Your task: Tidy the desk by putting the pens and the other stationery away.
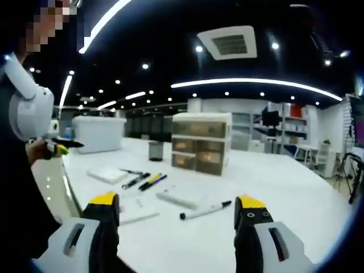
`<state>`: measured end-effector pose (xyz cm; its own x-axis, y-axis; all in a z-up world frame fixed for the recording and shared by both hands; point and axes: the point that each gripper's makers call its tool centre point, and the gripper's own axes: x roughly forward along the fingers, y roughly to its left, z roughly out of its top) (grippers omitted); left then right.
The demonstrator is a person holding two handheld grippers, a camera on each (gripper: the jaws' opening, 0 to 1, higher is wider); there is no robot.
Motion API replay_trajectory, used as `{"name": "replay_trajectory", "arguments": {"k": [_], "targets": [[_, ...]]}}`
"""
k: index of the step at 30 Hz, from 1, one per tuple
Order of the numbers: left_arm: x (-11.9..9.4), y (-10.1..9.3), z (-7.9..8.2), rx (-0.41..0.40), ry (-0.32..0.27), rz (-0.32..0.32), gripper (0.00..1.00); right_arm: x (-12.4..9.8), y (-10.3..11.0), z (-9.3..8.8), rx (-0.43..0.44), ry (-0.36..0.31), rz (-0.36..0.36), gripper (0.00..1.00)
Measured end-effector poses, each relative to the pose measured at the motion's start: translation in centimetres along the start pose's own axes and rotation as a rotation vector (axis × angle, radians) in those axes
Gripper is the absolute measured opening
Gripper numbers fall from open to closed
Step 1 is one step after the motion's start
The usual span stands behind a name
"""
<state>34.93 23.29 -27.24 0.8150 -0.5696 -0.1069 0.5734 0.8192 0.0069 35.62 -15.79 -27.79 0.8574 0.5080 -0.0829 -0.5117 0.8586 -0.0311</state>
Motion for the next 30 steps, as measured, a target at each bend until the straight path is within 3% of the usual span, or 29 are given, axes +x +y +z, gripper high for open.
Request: {"name": "replay_trajectory", "arguments": {"k": [10,30], "targets": [[0.5,-0.3,0.1,-0.006,0.003,-0.014,0.81,0.1,-0.3,-0.3,0.008,0.012,0.0,0.78],[0.0,-0.2,1.4,-0.01,0.029,-0.032,0.81,0.5,0.8,0.4,-0.006,0.116,0.098,0.78]]}}
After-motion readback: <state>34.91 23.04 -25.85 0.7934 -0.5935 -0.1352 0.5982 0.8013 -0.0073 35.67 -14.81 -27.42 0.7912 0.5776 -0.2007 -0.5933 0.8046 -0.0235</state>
